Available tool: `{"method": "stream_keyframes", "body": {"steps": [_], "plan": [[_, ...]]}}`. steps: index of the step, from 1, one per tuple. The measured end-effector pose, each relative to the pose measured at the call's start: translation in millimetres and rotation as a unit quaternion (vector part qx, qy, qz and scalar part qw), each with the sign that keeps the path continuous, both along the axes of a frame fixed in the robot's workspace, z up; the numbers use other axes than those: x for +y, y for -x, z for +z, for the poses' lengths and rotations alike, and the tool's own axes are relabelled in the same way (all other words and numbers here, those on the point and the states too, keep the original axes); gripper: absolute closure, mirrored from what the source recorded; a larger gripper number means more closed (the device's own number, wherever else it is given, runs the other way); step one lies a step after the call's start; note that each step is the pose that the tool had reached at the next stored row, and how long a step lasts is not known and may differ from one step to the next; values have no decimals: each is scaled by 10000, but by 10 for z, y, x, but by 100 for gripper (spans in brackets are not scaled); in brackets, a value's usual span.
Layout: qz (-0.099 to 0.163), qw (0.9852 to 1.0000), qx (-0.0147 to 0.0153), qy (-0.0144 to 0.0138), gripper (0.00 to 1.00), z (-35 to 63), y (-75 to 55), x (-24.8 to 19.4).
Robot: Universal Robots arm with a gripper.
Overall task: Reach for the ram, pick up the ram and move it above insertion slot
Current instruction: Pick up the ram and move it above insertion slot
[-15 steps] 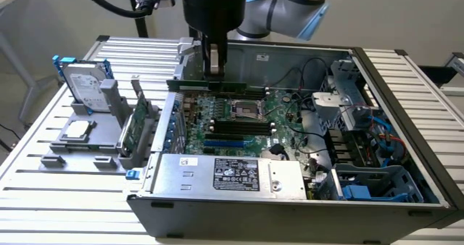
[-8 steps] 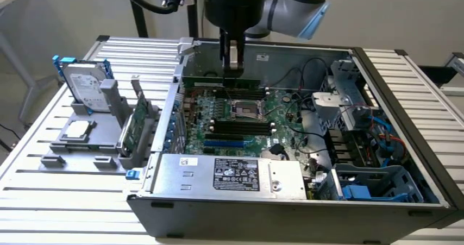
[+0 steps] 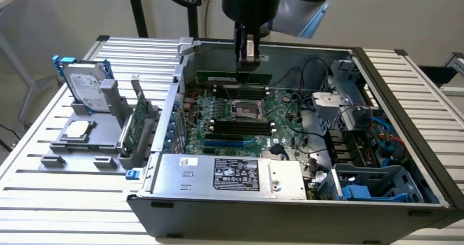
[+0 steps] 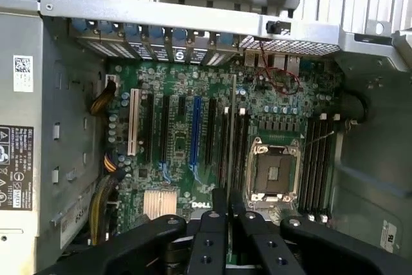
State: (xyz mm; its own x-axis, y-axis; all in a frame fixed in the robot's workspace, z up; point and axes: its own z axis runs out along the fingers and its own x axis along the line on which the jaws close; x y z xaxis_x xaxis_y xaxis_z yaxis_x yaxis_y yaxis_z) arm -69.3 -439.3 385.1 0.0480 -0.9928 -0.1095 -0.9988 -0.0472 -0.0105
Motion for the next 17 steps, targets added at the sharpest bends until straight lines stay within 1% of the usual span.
{"method": "stream_keyframes", "body": {"steps": [11,13,14,15,17], "plan": [[0,10000,0,0,87,-15,-146,387],[0,10000,0,1,87,-18,-166,467],[0,10000,0,0,87,-19,-172,495],[0,10000,0,1,87,-19,-174,506],[0,10000,0,1,87,-19,-174,507]]}}
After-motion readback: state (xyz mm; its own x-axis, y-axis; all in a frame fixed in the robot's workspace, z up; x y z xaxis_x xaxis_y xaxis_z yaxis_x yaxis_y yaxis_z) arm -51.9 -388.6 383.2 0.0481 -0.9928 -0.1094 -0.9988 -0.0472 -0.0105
